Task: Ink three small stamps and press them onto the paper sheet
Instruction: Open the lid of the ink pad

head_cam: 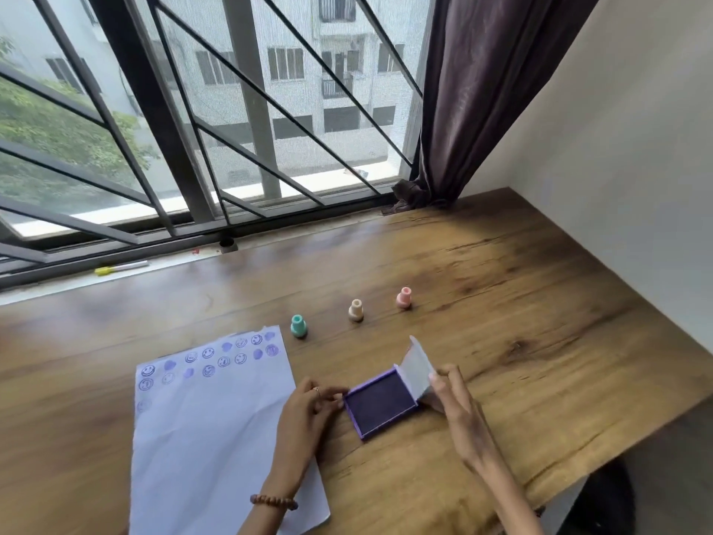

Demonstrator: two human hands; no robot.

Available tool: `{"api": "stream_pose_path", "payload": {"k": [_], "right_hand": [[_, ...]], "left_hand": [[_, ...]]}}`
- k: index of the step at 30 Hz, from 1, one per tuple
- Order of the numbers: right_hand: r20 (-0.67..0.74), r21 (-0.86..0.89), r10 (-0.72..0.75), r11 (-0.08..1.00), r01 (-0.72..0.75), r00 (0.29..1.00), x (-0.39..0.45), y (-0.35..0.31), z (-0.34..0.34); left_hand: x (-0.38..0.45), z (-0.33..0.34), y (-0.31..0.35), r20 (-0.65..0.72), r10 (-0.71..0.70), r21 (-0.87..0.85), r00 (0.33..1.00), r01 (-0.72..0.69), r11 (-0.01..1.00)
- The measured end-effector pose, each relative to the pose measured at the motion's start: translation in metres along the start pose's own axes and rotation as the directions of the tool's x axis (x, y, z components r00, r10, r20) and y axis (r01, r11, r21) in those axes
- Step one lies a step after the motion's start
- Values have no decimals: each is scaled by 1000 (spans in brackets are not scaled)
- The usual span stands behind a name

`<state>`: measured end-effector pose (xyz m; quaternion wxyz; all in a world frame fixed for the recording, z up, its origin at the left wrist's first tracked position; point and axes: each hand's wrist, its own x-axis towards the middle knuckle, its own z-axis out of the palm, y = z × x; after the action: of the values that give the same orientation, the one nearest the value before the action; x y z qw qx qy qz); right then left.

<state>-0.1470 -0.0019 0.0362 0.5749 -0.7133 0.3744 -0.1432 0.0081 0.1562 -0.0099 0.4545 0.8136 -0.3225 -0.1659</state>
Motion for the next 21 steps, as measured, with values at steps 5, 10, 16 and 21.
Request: {"api": "stream_pose_path", "payload": {"k": [5, 10, 16, 21], "right_hand": [[-229, -63, 73, 994, -89, 971, 32, 13, -19], [-223, -190, 152, 962, -196, 963, 46, 27, -29], [-185, -522, 139, 825, -217, 973, 56, 17, -39], [-195, -473, -39, 879, -59, 980, 94, -18, -22]], "left_hand": [[-1, 1, 0, -35, 10, -18, 999, -11, 1000], [1, 1, 0, -37, -14, -53, 999, 12, 999], [13, -9, 8, -11, -35, -24, 999, 35, 999], [63, 15, 47, 43, 30, -7, 999, -30, 1000]]}}
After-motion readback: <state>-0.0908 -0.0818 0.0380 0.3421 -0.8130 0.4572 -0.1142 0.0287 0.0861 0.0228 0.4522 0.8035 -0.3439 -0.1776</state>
